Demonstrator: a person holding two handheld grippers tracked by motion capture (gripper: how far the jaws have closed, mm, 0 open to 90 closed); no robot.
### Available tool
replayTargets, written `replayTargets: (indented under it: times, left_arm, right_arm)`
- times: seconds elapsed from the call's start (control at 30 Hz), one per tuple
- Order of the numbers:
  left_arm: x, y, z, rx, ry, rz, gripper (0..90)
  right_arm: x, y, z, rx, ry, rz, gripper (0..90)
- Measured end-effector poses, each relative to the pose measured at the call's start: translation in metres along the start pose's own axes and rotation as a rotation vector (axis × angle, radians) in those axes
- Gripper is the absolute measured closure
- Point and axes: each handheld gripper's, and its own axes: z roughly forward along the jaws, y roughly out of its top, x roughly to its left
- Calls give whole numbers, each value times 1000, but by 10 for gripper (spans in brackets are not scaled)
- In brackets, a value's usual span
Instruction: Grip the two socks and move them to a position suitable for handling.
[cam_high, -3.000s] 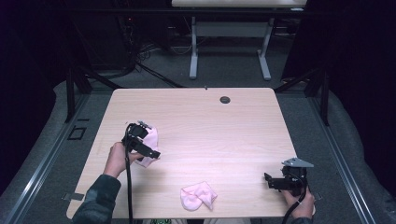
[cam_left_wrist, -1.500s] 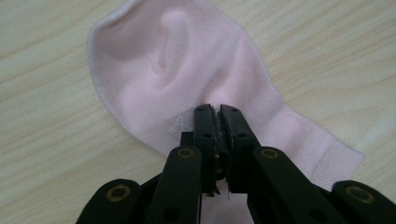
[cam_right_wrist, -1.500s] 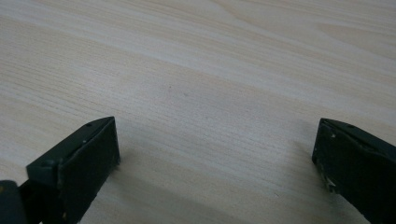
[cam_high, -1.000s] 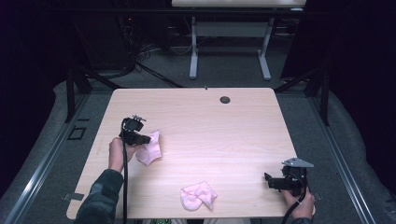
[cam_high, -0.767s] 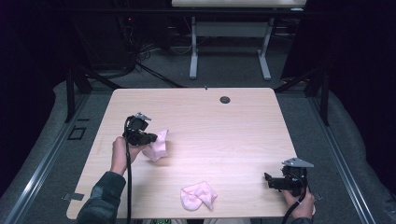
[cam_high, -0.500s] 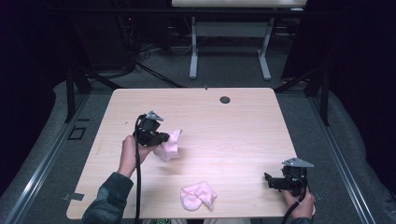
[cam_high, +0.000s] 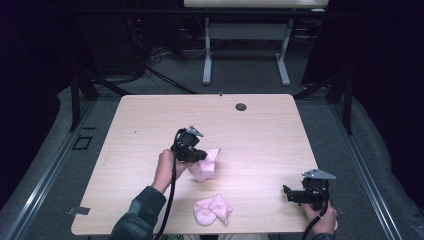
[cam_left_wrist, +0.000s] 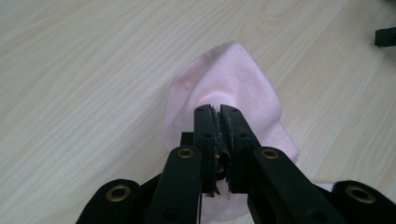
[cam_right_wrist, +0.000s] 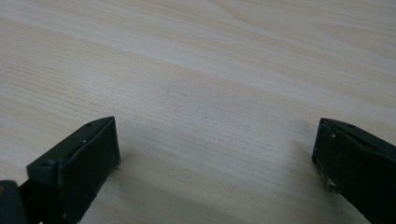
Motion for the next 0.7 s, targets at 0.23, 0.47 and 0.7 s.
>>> replayTargets:
  times: [0.23, 0.47, 0.7]
  left_arm:
    - [-6, 3, 35, 48, -43, -20, 853]
    - [-3, 0, 63, 93, -70, -52, 844]
    - [0, -3, 65, 69, -87, -56, 629]
  right_arm:
    - [0, 0, 0, -1, 0, -1, 0]
    - [0, 0, 0, -1, -1, -1, 0]
    - [0, 0, 0, -1, 0, -1, 0]
